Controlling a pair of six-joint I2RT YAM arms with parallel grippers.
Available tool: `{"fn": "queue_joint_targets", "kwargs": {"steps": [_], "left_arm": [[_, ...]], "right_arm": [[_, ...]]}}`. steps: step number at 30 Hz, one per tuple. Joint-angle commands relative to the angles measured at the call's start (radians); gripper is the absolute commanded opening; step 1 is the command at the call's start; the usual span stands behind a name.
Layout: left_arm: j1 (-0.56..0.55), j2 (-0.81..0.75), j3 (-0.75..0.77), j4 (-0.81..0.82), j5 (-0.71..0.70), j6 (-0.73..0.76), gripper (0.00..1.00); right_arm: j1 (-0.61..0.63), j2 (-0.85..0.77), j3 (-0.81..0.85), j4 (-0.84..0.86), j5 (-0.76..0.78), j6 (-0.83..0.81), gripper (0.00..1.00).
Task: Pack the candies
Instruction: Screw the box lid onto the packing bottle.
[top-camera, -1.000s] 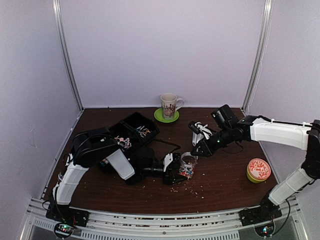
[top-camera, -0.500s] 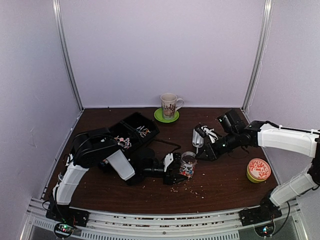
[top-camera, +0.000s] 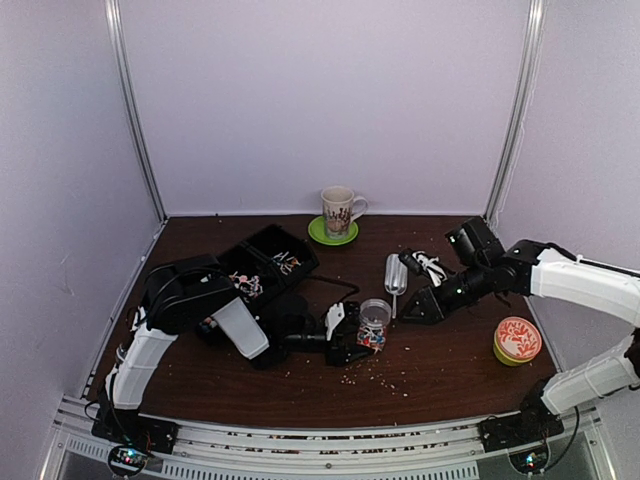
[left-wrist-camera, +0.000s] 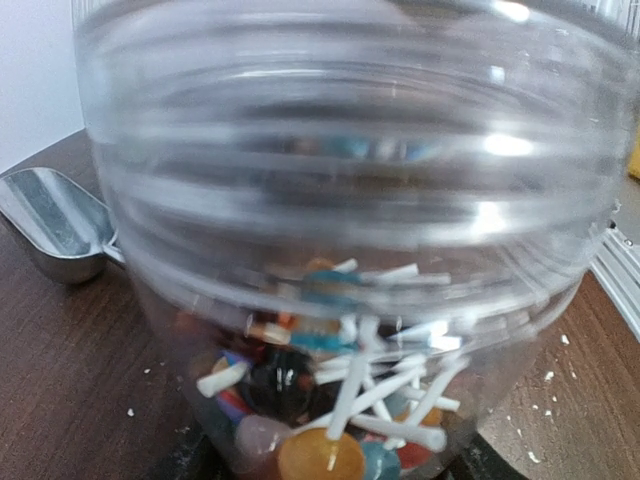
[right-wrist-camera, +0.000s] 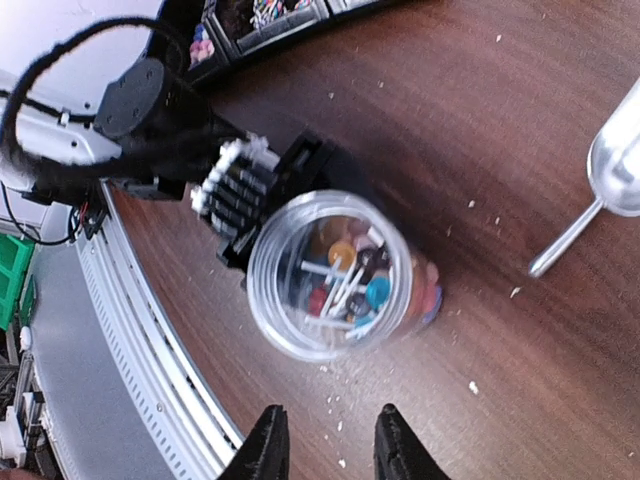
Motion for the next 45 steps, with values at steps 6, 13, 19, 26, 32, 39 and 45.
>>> {"fn": "queue_joint_targets", "kwargs": {"steps": [6,13,19,26,32,39,45], "left_arm": [[0.005,0.008,0.003,0.044,0.078,0.000,0.48],[0.005,0.006,0.004,0.039,0.086,0.003,0.48],[0.005,0.008,0.006,0.038,0.086,0.002,0.47],[0.005,0.008,0.008,0.040,0.073,-0.005,0.46],[0.005,0.008,0.006,0.043,0.057,-0.013,0.45],[0.006,0.010,0.006,0.032,0.009,-0.025,0.44],[0.006,0.010,0.010,0.005,-0.015,-0.019,0.43]], "right_arm": [[-0.022,0.224,0.236,0.025,-0.015,-0.045,0.32],[-0.022,0.356,0.302,0.043,-0.108,-0.058,0.34],[-0.022,0.369,0.268,0.058,-0.126,-0.068,0.34],[-0.022,0.354,0.236,0.045,-0.143,-0.079,0.25],[-0.024,0.325,0.197,0.048,-0.133,-0.075,0.20],[-0.027,0.279,0.140,0.050,-0.143,-0.061,0.19],[-0.027,0.215,0.066,0.081,-0.170,-0.032,0.19]]}}
